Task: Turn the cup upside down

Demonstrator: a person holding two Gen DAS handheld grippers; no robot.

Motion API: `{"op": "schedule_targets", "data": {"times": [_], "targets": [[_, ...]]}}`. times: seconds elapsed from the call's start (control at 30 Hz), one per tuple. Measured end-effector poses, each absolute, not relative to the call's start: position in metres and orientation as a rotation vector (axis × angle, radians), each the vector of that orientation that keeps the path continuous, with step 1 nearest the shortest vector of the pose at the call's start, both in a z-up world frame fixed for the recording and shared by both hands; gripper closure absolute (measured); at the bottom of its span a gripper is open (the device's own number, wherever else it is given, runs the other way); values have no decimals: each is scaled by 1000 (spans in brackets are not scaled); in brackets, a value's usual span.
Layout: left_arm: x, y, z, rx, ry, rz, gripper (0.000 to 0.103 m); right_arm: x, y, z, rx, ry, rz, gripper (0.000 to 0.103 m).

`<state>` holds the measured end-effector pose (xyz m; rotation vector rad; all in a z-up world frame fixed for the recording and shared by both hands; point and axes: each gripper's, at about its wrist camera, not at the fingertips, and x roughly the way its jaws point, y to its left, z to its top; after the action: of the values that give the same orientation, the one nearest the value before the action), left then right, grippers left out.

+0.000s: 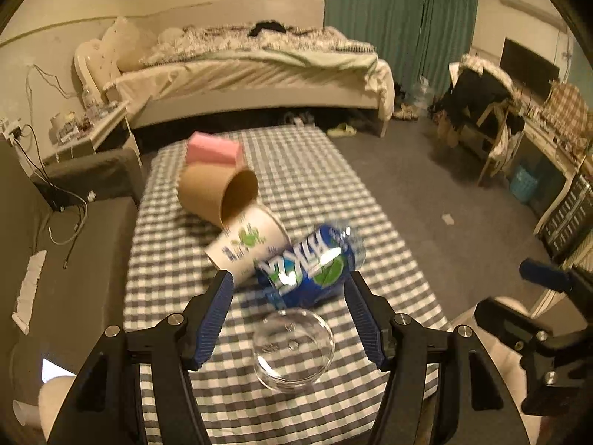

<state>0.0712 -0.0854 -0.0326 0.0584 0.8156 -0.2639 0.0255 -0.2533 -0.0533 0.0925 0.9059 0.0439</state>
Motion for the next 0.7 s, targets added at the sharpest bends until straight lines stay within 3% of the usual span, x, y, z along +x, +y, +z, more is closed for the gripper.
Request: {"op": "schedule_targets", "data": {"times": [0.3, 0.5, 0.7], "targets": [[25, -48, 17, 37, 671, -206, 38, -1, -236, -14, 66, 786, 55, 9], [-10, -26, 21, 43, 626, -141, 38, -25, -219, -6, 57, 703, 89, 9], [-31, -11, 5, 27, 627, -102, 25, -35, -204, -26, 72, 694, 114, 9]]}}
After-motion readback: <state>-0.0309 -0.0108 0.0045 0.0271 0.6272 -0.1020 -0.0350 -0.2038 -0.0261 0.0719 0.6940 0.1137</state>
